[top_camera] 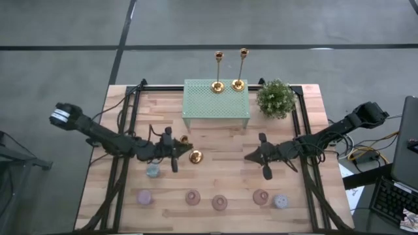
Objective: Pick & Place candle stick holders
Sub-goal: Put the gold candle holder on the shelf aligned with the other gold candle holders, then put the right pink glass candle holder on the shelf
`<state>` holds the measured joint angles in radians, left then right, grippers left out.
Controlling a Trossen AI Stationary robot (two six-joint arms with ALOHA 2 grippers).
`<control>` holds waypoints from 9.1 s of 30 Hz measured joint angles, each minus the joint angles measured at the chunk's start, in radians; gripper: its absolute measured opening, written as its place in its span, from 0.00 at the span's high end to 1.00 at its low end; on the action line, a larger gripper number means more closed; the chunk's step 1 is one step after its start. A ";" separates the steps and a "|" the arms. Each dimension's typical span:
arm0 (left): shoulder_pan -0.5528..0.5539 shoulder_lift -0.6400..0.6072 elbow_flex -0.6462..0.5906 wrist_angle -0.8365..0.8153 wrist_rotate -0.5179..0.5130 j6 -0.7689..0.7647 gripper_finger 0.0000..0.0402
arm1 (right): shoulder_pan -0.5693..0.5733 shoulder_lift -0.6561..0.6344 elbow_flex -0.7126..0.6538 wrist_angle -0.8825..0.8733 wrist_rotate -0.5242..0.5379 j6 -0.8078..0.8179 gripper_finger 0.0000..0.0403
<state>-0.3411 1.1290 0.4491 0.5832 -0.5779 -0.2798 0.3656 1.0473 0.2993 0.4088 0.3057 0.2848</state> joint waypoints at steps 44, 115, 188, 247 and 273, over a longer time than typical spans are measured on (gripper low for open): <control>0.753 0.218 0.594 -0.447 0.117 0.088 0.94 | 0.000 0.000 0.000 0.000 0.049 0.000 0.98; 0.852 0.359 0.708 -0.632 0.142 0.159 0.86 | 0.000 0.000 -0.006 0.000 0.047 0.022 0.98; 0.819 0.378 0.591 -0.758 0.303 0.266 0.89 | 0.000 0.000 -0.021 0.000 0.064 0.038 0.98; 0.366 -0.229 0.105 -0.547 0.390 0.217 0.97 | 0.005 0.000 0.053 0.028 -0.036 0.062 0.98; 0.240 -0.723 -0.241 -0.523 0.396 0.193 0.97 | 0.077 0.005 0.290 -0.482 -0.187 0.144 0.98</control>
<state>-0.1013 0.4063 0.2077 0.0604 -0.1824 -0.0872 0.4427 1.0523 0.5890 -0.0736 0.1184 0.4288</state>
